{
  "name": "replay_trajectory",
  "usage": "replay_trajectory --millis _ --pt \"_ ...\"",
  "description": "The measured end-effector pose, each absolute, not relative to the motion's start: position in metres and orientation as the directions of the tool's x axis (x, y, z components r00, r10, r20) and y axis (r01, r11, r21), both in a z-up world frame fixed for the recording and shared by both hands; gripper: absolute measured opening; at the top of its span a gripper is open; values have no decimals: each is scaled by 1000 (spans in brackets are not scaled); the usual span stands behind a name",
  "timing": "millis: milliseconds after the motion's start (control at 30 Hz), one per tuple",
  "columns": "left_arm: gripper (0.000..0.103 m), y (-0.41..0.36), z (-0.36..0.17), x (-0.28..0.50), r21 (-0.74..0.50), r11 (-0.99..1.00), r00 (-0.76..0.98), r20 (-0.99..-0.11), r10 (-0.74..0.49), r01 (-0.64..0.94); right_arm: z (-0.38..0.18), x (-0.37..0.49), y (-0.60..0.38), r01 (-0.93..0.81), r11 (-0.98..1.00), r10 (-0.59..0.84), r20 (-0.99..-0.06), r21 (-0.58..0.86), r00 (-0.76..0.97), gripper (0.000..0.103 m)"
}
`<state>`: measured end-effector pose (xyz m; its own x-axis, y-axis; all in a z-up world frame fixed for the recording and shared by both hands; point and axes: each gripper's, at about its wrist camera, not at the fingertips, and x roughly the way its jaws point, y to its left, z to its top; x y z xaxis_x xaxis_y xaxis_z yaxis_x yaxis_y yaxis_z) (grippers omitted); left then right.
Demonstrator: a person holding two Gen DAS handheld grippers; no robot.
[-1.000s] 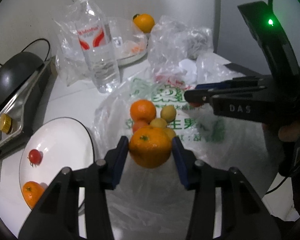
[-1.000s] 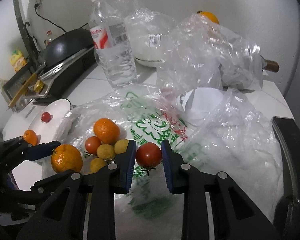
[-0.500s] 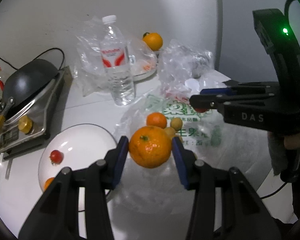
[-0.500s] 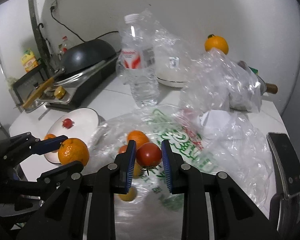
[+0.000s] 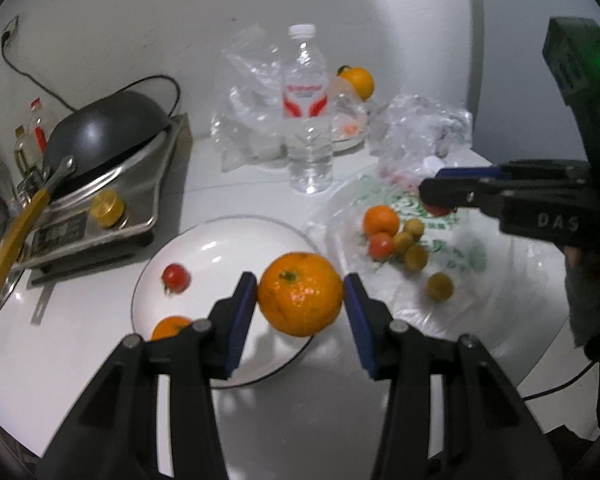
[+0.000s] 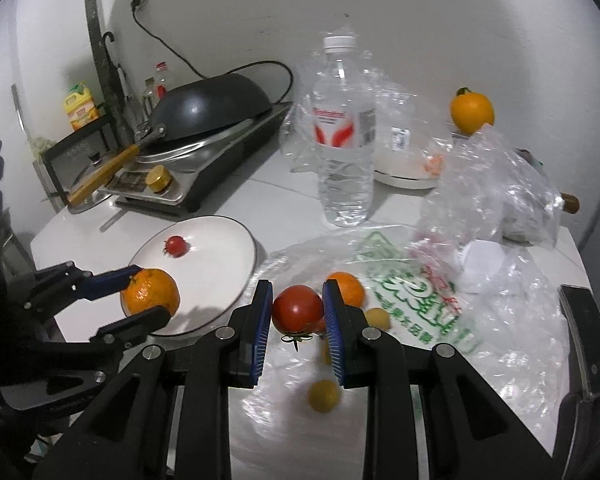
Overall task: Organize fruits
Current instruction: 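Carry the orange with the left tool while the right tool carries the tomato to the plate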
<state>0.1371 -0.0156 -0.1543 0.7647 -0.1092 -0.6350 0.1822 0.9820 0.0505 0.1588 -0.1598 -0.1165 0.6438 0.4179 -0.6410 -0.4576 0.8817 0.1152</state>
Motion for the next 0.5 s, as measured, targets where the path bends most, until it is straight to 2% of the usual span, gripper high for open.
replay_trajectory --millis 333,500 --pt "46 9 -169 131 31 988 754 -650 -95 151 -118 159 -124 -498 861 433 -661 103 613 28" --pt "46 14 -177 133 59 988 752 -655 -70 143 -121 158 -112 -515 851 442 -668 102 599 28"
